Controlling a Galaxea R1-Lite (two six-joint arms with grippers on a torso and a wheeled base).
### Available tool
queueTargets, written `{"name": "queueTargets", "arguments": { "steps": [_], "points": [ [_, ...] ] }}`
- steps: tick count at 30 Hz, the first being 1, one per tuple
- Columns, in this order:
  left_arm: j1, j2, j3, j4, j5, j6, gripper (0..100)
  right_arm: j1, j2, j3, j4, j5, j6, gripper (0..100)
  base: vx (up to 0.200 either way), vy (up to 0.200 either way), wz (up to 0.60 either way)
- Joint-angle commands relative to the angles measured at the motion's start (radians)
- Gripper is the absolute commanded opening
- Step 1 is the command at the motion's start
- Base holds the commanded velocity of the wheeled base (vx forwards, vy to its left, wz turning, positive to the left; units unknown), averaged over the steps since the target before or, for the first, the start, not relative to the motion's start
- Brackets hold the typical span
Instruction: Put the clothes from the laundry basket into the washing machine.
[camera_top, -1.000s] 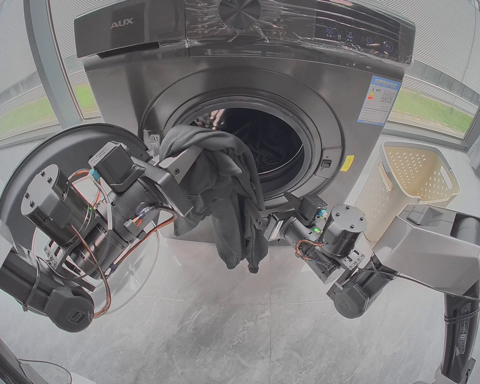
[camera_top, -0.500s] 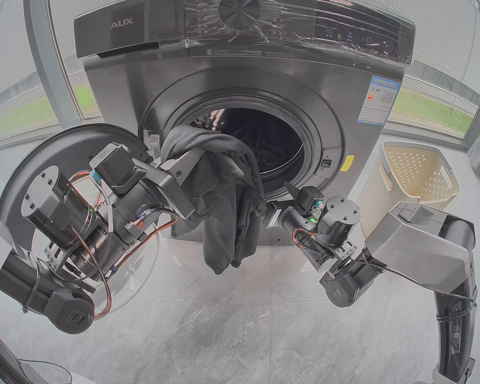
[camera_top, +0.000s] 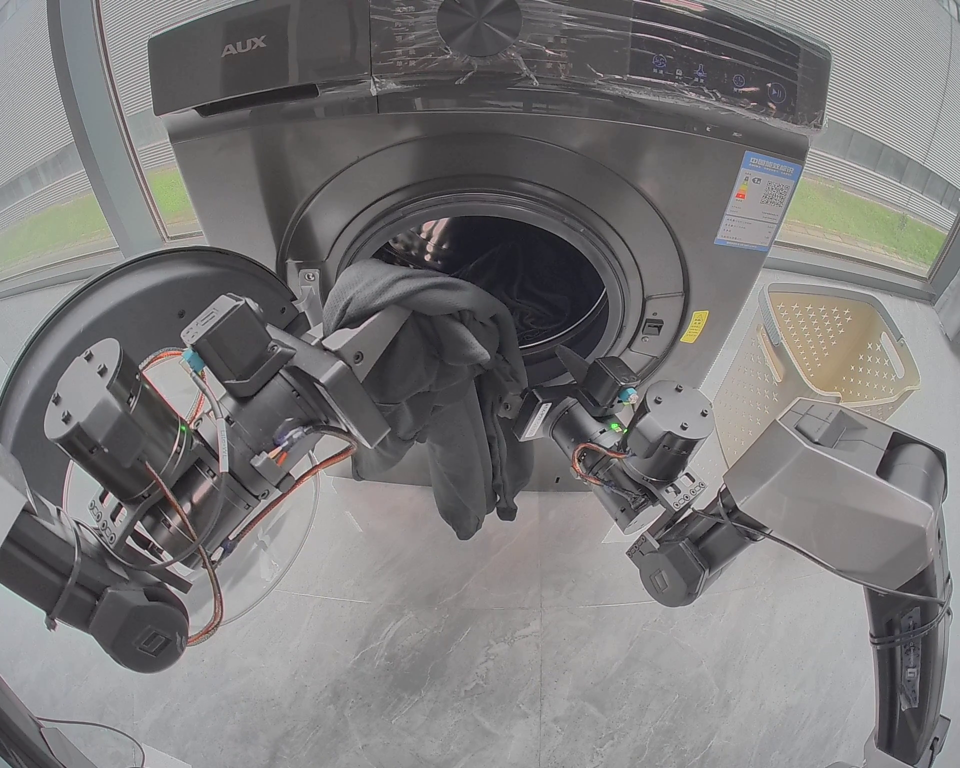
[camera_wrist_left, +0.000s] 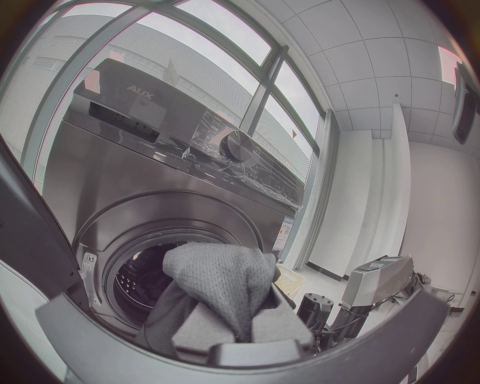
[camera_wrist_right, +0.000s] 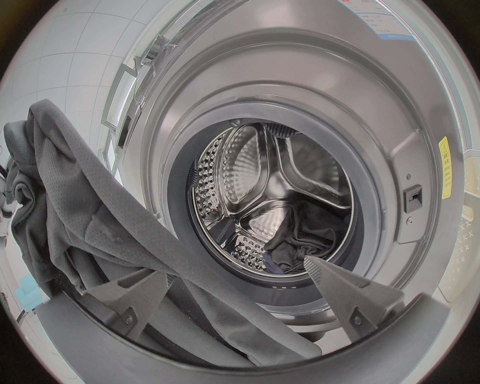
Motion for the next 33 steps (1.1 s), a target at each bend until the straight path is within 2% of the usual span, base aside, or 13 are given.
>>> {"name": "queueTargets", "arguments": {
  "steps": [1,3,4,11,16,19,24,25,28,33],
  "points": [
    [-0.006,0.001,0.002,-0.001,0.001,0.000,0,0.016,0.002,-0.010,0.000,0.002,0.000,100,0.000,0.000,0.00],
    [-0.006,0.001,0.002,-0.001,0.001,0.000,0,0.019,0.004,-0.018,-0.002,0.002,0.000,100,0.000,0.000,0.00],
    [-0.006,-0.001,0.000,-0.001,0.001,0.000,0,0.021,0.005,-0.030,-0.002,0.002,0.000,0,0.000,0.000,0.00],
    [-0.003,0.001,0.002,-0.001,0.000,-0.001,0,0.014,-0.013,-0.027,-0.014,0.002,0.000,0,0.000,0.000,0.00],
    [0.003,0.010,0.000,0.001,0.001,-0.003,0,0.001,-0.108,0.067,-0.020,0.002,0.000,0,0.000,0.000,0.00],
    [0.002,0.018,-0.008,0.001,0.004,-0.023,0,0.008,-0.193,0.156,-0.022,0.002,0.002,0,0.000,0.000,0.00],
    [0.002,0.025,0.005,0.002,0.000,-0.035,0,0.040,-0.260,0.235,-0.022,0.002,0.002,0,0.000,0.000,0.00],
    [0.002,0.027,0.003,0.002,-0.002,-0.037,100,0.042,-0.268,0.242,-0.022,0.002,0.002,0,0.000,0.000,0.00],
    [0.007,0.044,-0.003,0.002,0.003,-0.060,100,0.044,-0.297,0.251,-0.022,0.002,0.003,0,0.000,0.000,0.00],
    [0.010,0.070,0.005,0.002,0.006,-0.066,100,0.044,-0.352,0.274,-0.022,0.002,0.003,0,0.000,0.000,0.00]
  ]
}}
